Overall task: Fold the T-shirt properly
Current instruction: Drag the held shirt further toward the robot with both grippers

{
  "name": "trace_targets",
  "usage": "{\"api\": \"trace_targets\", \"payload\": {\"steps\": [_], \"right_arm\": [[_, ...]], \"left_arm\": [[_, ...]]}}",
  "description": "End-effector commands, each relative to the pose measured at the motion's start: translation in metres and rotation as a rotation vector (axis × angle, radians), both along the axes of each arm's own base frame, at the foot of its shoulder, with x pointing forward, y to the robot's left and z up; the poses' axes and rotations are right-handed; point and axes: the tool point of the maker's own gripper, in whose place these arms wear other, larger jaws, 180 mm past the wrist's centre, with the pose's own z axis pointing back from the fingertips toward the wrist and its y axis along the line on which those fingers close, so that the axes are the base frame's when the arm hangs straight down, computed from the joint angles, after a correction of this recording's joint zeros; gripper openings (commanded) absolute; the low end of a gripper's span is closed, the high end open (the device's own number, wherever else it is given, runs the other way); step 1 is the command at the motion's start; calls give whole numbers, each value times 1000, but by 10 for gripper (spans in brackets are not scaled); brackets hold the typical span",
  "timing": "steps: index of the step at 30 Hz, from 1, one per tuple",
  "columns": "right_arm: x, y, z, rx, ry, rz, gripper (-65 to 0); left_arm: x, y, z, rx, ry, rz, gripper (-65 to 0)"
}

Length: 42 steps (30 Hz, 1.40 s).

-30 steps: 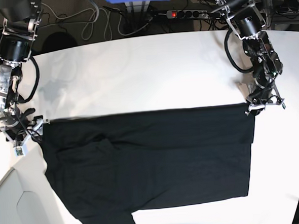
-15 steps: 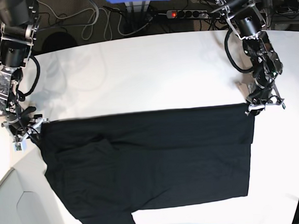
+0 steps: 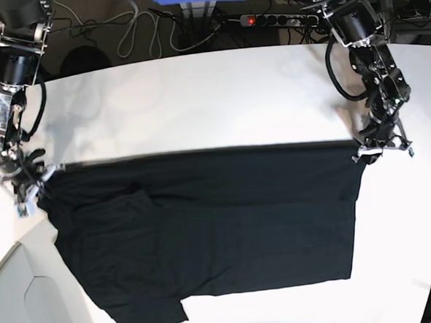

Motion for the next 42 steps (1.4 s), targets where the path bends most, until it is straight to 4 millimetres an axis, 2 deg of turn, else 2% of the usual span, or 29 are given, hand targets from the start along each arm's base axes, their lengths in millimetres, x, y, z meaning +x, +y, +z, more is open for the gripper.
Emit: {"api": "trace_targets", "payload": {"steps": [1, 3, 7, 9, 12, 14, 16, 23, 26, 29, 31, 35, 42], "right_arm": [[21, -7, 36, -31, -94, 11, -648], [32, -5, 57, -53, -124, 17, -648], [54, -7, 90, -67, -161, 7, -648], [65, -9, 105, -67, -178, -2, -648], [72, -10, 119, -75, -182, -10, -648], [71, -11, 121, -80, -176, -15, -648], [67, -12, 118, -85, -161, -18, -648], [18, -6, 72, -124, -54, 17, -648], [-10, 1, 57, -150, -12, 44, -648], [-32, 10, 47, -164, 14, 72, -648], [-46, 15, 45, -179, 25, 91, -648], [-75, 13, 42, -189, 42, 71, -648], [-120, 9, 40, -203, 77, 33, -648]], "left_arm": [[17, 10, 37, 42, -97, 0, -650], [21, 6, 54, 58, -119, -25, -650], [33, -2, 98, 117, -209, -57, -650], [40, -3, 112, 127, -245, -59, -650], [45, -3, 121, 130, -267, -58, -650], [44, -2, 119, 131, -262, -57, -650], [36, 0, 107, 127, -232, -53, -650], [0, -4, 66, 108, -124, -58, -650], [-21, -4, 46, 108, -63, -63, -650], [-39, -6, 36, 117, -24, -74, -650], [-52, -8, 34, 133, -3, -86, -650], [-82, -17, 30, 152, 37, -106, -650], [-138, -17, 16, 160, 137, -86, -650]]}}
